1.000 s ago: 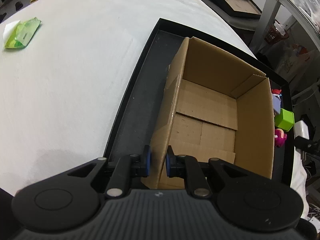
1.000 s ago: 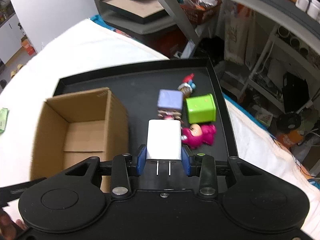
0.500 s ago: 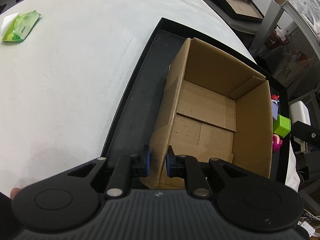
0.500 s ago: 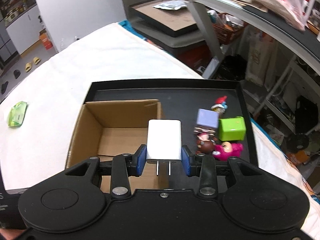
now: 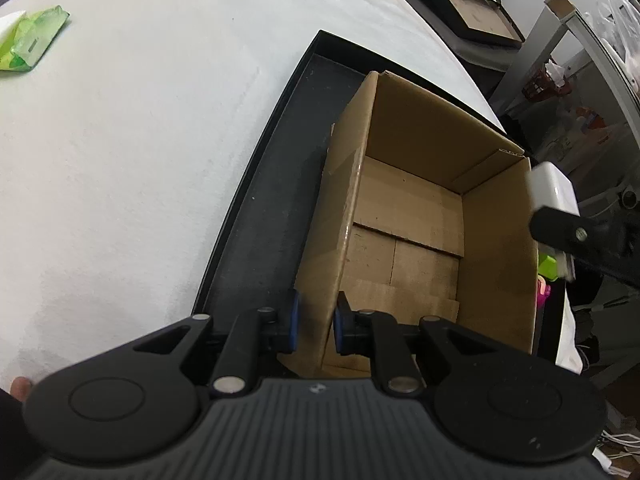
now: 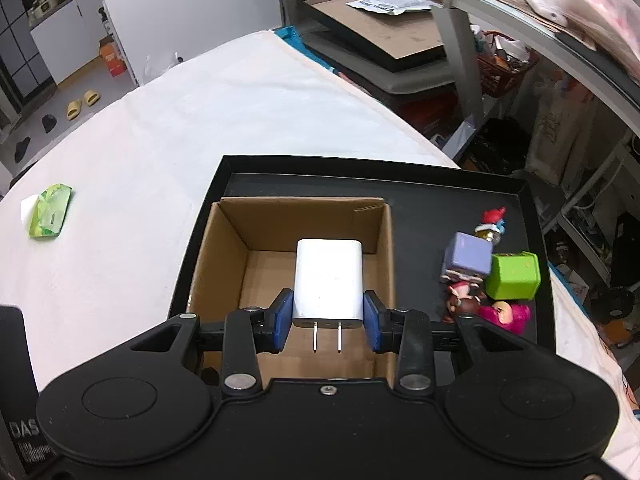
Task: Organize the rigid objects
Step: 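Carry the white charger with the right gripper into the box and release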
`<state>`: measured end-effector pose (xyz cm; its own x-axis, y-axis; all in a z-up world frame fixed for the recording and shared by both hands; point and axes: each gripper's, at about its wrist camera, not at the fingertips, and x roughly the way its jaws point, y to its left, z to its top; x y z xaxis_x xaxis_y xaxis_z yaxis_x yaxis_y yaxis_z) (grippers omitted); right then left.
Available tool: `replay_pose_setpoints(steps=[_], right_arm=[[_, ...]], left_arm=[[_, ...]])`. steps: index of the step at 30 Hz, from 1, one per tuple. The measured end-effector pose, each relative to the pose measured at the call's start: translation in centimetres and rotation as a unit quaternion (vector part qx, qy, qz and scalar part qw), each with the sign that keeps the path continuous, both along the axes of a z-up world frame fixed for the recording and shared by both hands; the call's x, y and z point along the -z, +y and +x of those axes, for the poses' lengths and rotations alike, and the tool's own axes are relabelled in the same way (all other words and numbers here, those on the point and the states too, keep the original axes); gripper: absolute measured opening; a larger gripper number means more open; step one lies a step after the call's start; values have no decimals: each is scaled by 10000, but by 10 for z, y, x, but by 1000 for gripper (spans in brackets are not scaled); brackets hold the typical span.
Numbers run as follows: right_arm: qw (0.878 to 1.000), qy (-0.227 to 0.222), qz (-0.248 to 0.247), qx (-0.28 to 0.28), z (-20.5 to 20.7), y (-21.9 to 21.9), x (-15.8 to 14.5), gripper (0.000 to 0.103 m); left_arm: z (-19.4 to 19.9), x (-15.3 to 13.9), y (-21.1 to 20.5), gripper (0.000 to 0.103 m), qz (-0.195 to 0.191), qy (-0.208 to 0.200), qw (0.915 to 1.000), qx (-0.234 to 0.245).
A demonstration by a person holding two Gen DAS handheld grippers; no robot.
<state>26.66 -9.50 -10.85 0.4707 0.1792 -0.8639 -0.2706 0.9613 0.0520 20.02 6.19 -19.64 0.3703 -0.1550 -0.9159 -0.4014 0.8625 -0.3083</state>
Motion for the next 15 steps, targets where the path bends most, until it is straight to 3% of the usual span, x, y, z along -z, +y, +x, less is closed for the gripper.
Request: replay_pose_setpoints(steps=[7, 9, 10, 11, 15], right_arm=[[9996, 42, 158, -224, 12, 24, 4, 37], [9993, 29, 235, -279, 14, 30, 3, 47], [9994, 40, 239, -265, 15, 31, 4, 60], [9994, 25, 233, -241, 16, 31, 4, 65], [9995, 142, 233, -129, 17, 24, 8, 65]], left_arm=[[2, 1, 10, 16, -175, 25, 9998, 20], [1, 1, 13, 16, -196, 26, 9998, -6], [1, 1, 14, 16, -199, 29, 9998, -11], [3, 1, 14, 16, -196, 37, 9998, -12], [3, -1, 12, 17, -140, 14, 9999, 25]])
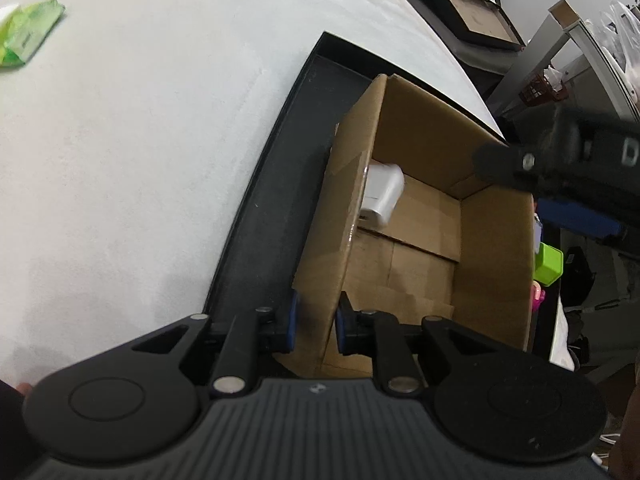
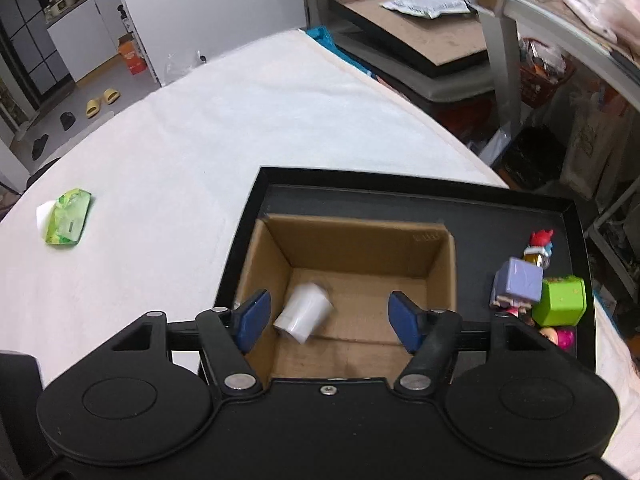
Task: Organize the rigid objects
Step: 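Move the right gripper to the pink figurine and grasp it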
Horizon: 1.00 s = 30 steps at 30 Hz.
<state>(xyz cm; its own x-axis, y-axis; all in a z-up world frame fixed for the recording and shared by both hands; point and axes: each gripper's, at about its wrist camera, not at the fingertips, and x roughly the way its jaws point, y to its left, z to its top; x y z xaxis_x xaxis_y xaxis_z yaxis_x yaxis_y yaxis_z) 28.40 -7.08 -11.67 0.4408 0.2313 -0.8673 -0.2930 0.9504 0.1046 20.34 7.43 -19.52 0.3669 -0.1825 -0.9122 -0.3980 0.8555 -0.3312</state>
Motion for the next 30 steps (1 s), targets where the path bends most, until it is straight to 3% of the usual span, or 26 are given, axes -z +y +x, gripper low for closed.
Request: replay_pose_setpoints(steps=[13, 23, 30], right_arm=[[9990, -12, 41, 450, -9, -62, -2, 68], [9933, -27, 337, 1106, -5, -137, 3, 68], [9906, 45, 398, 1308, 1, -163, 20, 68]], left_arm=[[6, -3, -5, 17, 231, 60, 9997, 70], [15, -12, -19, 17, 1031, 144, 9941, 306], [21, -14, -27, 19, 1255, 217, 9914, 315]])
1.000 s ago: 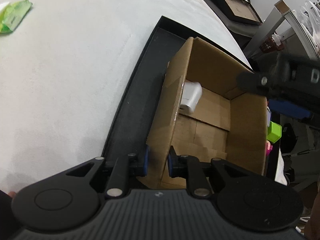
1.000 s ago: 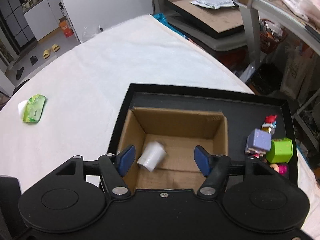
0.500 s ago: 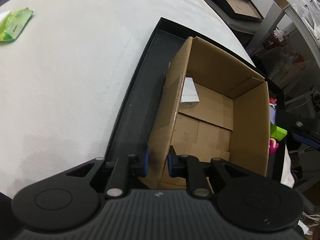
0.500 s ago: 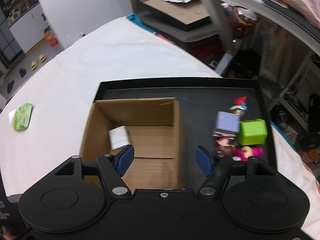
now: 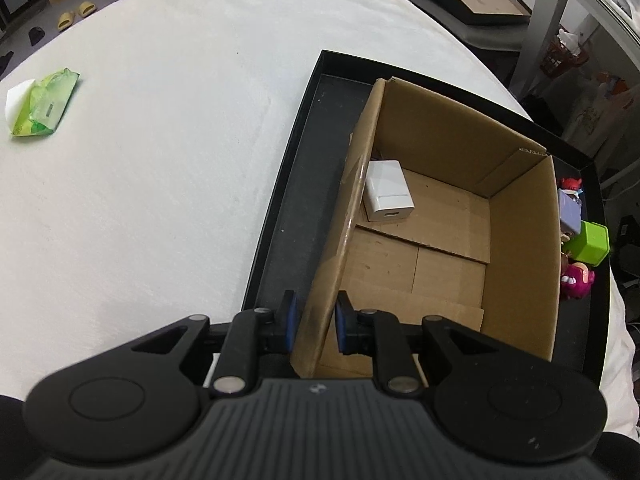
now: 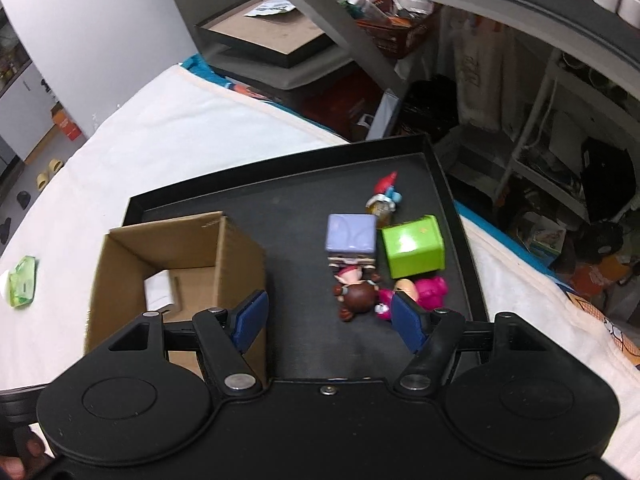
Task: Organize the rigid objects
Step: 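Move the right gripper to the pink figurine and grasp it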
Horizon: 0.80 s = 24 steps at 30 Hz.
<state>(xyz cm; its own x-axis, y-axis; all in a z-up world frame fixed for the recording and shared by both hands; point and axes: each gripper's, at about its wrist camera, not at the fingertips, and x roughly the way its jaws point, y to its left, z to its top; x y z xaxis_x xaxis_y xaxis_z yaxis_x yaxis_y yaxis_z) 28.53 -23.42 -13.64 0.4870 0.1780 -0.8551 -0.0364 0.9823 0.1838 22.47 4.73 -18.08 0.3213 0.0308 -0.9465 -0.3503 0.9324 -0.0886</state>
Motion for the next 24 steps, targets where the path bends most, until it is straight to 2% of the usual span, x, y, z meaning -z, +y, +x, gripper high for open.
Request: replay_pose_setpoints(steps=[3, 7, 9, 13, 24], right_arm=[[9999, 55, 34, 135, 2, -12, 10, 68], [9996, 104, -6, 277, 6, -28, 26, 67], [9992, 179, 50, 355, 8, -35, 34, 67], [9980, 311, 241, 493, 10, -48, 52, 64], [9941, 353, 720, 732, 17, -64, 91, 64]], left_arm=[[5, 0, -7, 24, 182, 79, 9997, 130], [6, -2, -10, 42, 285, 99, 9995, 125], [7, -3, -12, 45, 393, 100, 9991, 117], [11, -5, -17, 45, 564, 139, 9982, 130], [23, 0, -30, 46, 902, 339, 9953, 84]])
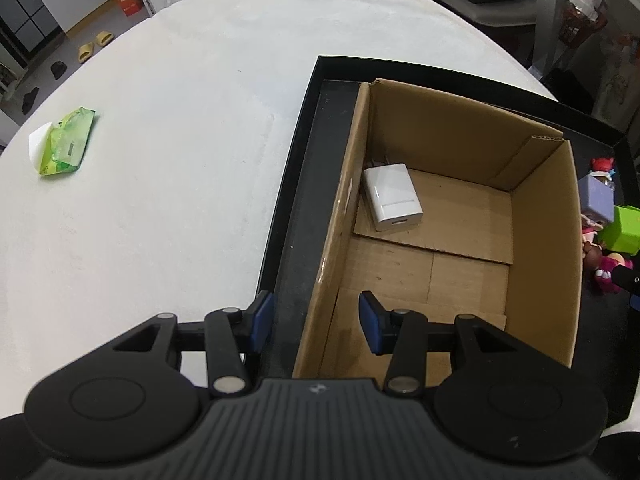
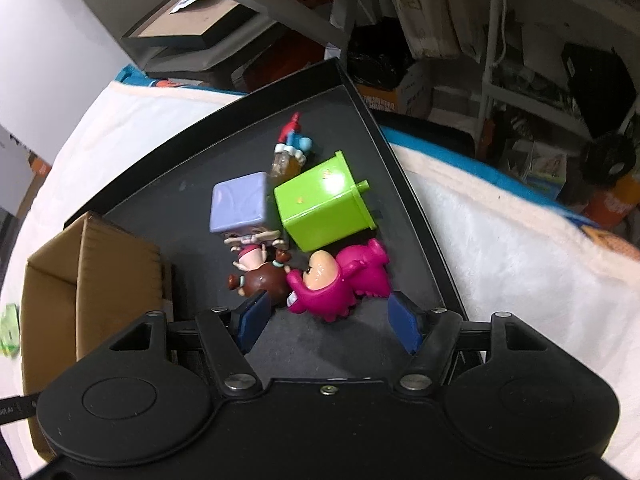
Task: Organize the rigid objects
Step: 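Move the right gripper to the pink figurine and grasp it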
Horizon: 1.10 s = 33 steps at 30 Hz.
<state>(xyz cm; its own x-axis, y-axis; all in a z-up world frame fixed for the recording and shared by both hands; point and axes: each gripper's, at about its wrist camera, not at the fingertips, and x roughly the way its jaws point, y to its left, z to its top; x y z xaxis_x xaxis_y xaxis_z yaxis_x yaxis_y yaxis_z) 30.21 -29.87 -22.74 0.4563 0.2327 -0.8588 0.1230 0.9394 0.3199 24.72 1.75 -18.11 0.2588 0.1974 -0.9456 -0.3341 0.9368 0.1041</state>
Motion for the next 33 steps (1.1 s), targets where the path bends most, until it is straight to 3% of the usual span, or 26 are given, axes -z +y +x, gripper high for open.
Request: replay_pose_setpoints(steps=[8, 13, 21, 33], right_arm=[[9991, -146, 169, 367, 6, -9, 21, 65], [9986, -340, -291, 295, 8, -2, 21, 64], [9995, -255, -186, 83, 10, 1, 19, 63], [9983, -506, -287, -95, 0, 14, -19, 63]], left_arm=[[7, -2, -6, 46, 280, 0, 9996, -71], [11, 2, -8, 46, 325, 71, 9994, -121], [11, 2, -7, 46, 334, 60, 9993, -166], [5, -4, 1, 46, 61, -173, 9997, -163]])
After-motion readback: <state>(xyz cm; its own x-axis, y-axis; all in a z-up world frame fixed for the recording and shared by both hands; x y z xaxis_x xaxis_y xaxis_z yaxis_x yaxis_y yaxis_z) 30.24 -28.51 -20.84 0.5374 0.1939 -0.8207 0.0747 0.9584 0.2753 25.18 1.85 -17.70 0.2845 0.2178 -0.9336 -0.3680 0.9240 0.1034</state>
